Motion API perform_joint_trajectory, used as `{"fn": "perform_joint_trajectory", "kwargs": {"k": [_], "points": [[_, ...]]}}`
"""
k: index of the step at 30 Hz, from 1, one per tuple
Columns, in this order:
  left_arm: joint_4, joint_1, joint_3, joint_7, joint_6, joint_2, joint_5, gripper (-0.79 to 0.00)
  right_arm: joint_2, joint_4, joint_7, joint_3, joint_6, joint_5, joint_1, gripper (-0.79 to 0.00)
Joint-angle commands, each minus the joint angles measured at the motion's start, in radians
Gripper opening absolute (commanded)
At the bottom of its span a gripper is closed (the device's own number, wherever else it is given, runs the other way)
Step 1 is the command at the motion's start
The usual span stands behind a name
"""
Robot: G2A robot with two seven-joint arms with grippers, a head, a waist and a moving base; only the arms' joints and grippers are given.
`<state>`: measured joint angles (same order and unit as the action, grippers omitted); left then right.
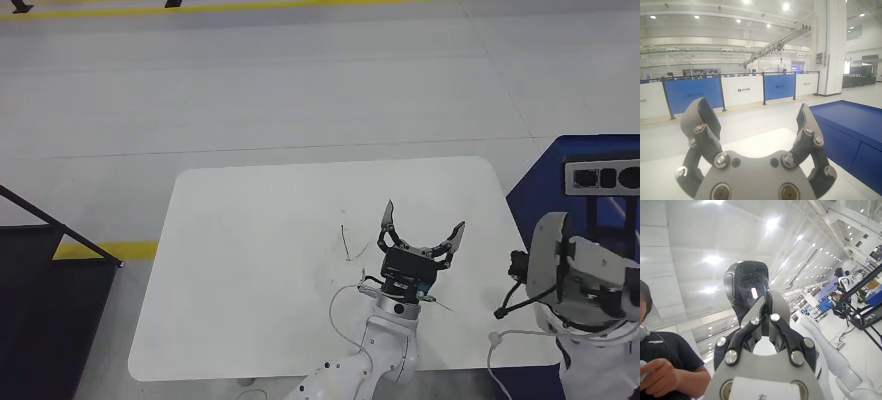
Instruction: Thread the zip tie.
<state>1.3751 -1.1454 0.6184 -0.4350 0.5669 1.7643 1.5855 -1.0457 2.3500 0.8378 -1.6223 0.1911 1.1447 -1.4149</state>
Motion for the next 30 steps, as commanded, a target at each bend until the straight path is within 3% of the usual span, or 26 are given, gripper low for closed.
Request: {"fn": "perform_joint_trajectory", "kwargs": {"k": [1, 3, 8, 11, 14, 17, 21, 23, 30], "points": [[0.000, 0.000, 0.000, 0.000, 0.000, 0.000, 0.000, 0.000, 0.000, 0.000, 0.003, -0.002, -0.022, -0.005, -0.013, -0.785], [0.000, 0.000, 0.000, 0.000, 0.000, 0.000, 0.000, 0.000, 0.000, 0.000, -0.005, -0.005, -0.065, -0.005, -0.026, -0.785], [0.062, -0.016, 0.060, 0.042, 0.006, -0.015, 0.071, 0.000, 0.010, 0.000, -0.104, -0.062, -0.321, -0.018, -0.049, -0.785], [0.162, -0.057, 0.107, 0.106, -0.028, -0.038, 0.173, 0.000, 0.015, 0.000, -0.127, -0.110, -0.442, 0.020, -0.055, -0.785], [0.291, -0.127, 0.188, 0.222, -0.119, -0.074, 0.325, 0.000, 0.017, -0.007, -0.147, -0.139, -0.519, 0.079, -0.064, -0.785], [0.488, -0.223, 0.275, 0.387, -0.294, -0.108, 0.396, 0.000, 0.018, -0.017, -0.162, -0.147, -0.548, 0.079, -0.060, -0.785], [0.698, -0.336, 0.399, 0.499, -0.510, -0.142, 0.371, 0.000, 0.021, -0.054, -0.149, -0.175, -0.560, 0.054, -0.031, -0.785], [0.755, -0.367, 0.448, 0.503, -0.526, -0.149, 0.337, 0.000, 0.030, -0.036, -0.063, -0.198, -0.569, -0.054, -0.010, -0.785], [0.755, -0.367, 0.448, 0.503, -0.526, -0.149, 0.337, 0.000, 0.030, -0.036, -0.063, -0.198, -0.569, -0.054, -0.010, -0.785]]}}
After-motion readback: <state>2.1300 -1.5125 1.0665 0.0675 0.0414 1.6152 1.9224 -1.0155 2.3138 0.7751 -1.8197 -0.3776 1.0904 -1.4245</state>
